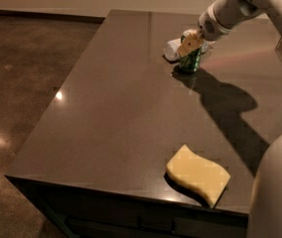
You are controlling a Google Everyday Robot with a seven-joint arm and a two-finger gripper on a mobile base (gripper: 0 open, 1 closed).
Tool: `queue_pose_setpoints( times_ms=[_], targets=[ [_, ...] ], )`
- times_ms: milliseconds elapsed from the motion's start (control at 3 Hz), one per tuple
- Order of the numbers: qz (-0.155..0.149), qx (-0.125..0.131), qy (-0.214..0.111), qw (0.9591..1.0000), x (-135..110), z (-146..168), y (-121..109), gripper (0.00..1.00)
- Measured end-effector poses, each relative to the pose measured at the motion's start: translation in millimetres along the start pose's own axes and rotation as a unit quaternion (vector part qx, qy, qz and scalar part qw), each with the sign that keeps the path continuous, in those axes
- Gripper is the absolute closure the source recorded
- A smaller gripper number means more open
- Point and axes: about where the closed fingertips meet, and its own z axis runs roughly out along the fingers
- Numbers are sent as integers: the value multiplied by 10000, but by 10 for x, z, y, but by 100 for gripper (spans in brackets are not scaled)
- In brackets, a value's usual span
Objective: Move green can near blue plastic bottle
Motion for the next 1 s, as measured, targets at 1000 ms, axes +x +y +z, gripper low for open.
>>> queue_pose_setpoints(
  times_ms=[1000],
  targets=[
    [55,-48,49,10000,72,75,-20,0]
  ],
)
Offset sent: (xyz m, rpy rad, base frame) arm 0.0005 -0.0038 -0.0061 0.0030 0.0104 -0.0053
